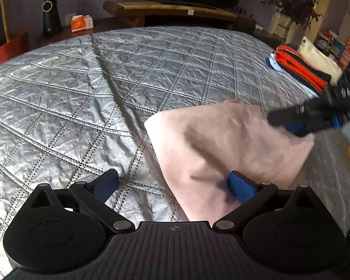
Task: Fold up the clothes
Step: 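Lift and carry the trouser bundle toward the clothes stack with the right gripper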
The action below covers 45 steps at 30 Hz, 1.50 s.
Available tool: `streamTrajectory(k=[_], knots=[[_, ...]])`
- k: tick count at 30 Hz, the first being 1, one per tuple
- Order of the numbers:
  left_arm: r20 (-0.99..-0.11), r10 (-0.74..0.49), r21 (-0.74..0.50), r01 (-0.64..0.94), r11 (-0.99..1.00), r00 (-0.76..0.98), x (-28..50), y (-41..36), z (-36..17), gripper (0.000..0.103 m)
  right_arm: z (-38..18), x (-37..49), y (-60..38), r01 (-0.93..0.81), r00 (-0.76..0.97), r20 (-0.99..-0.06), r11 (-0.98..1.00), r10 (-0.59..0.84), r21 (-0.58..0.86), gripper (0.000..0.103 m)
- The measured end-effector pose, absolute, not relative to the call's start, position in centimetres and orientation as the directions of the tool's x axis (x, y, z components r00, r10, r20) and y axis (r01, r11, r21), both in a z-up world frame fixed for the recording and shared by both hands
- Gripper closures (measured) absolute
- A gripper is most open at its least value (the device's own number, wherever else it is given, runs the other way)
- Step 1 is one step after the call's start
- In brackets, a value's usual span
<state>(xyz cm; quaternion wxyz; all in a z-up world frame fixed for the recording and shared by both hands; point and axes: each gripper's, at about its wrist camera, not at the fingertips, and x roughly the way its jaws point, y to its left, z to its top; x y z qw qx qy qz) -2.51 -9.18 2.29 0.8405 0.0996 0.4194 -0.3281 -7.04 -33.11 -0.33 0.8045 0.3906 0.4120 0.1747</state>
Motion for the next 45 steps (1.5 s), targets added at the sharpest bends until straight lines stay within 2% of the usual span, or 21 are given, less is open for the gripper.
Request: streamTrajectory(k=[1,2,5,6,7,8,9,13,20,29,34,45], knots=[[-0.771,-0.466,-0.104,0.637,0.764,0.434,-2.6,-9.2,2.3,0.001,-0.3,-6.6,-33.0,0.02,0.59,-0.514,0.625,0.623,0.781,0.016],[-0.771,-0.465,-0.1,0.638,0.763,0.434,-2.6,-9.2,2.2,0.001,-0.3,-6.2,-32.9,-0.001,0.578,-0.5,0.613,0.645,0.79,0.014],[-0.773,-0.461,-0.092,0.642,0.762,0.436,-2.7,-9.3,2.1,0.0,0.7,-5.2,-31.1,-0.085,0.558,-0.553,0.705,0.619,0.704,0.015],[-0.773,-0.46,-0.09,0.643,0.761,0.436,-2.7,-9.3,2.1,0.0,0.7,-5.0,-30.6,-0.097,0.544,-0.573,0.724,0.613,0.683,0.021],[-0.773,-0.46,-0.088,0.644,0.76,0.437,-2.7,-9.3,2.1,0.0,0.7,-4.8,-30.1,-0.105,0.528,-0.592,0.739,0.608,0.665,0.051],[-0.773,-0.459,-0.087,0.645,0.759,0.437,-2.7,-9.3,2.0,0.0,0.6,-4.6,-29.6,-0.114,0.512,-0.612,0.754,0.603,0.648,0.078],[-0.773,-0.46,-0.088,0.645,0.759,0.436,-2.7,-9.3,2.1,0.0,0.7,-4.6,-28.9,-0.14,0.501,-0.624,0.768,0.6,0.625,0.084],[-0.773,-0.465,-0.101,0.64,0.762,0.432,-2.6,-9.2,2.1,0.0,1.1,-5.0,-27.9,-0.18,0.488,-0.64,0.786,0.593,0.591,0.085],[-0.764,-0.49,-0.156,0.618,0.771,0.419,-2.0,-8.6,2.5,0.0,0.8,-6.7,-30.4,-0.062,0.571,-0.514,0.658,0.64,0.75,0.086],[-0.738,-0.503,-0.186,0.58,0.793,0.451,-1.6,-8.0,3.1,0.001,6.3,-9.9,-32.0,-0.078,0.696,-0.425,0.65,0.578,0.756,0.087],[-0.747,-0.485,-0.18,0.564,0.806,0.454,-1.4,-8.1,2.9,0.002,6.3,-9.9,-33.6,-0.023,0.728,-0.449,0.672,0.519,0.74,0.087],[-0.754,-0.47,-0.171,0.554,0.814,0.458,-1.4,-8.4,2.6,0.002,7.7,-10.0,-36.8,0.021,0.798,-0.425,0.686,0.427,0.727,0.087]])
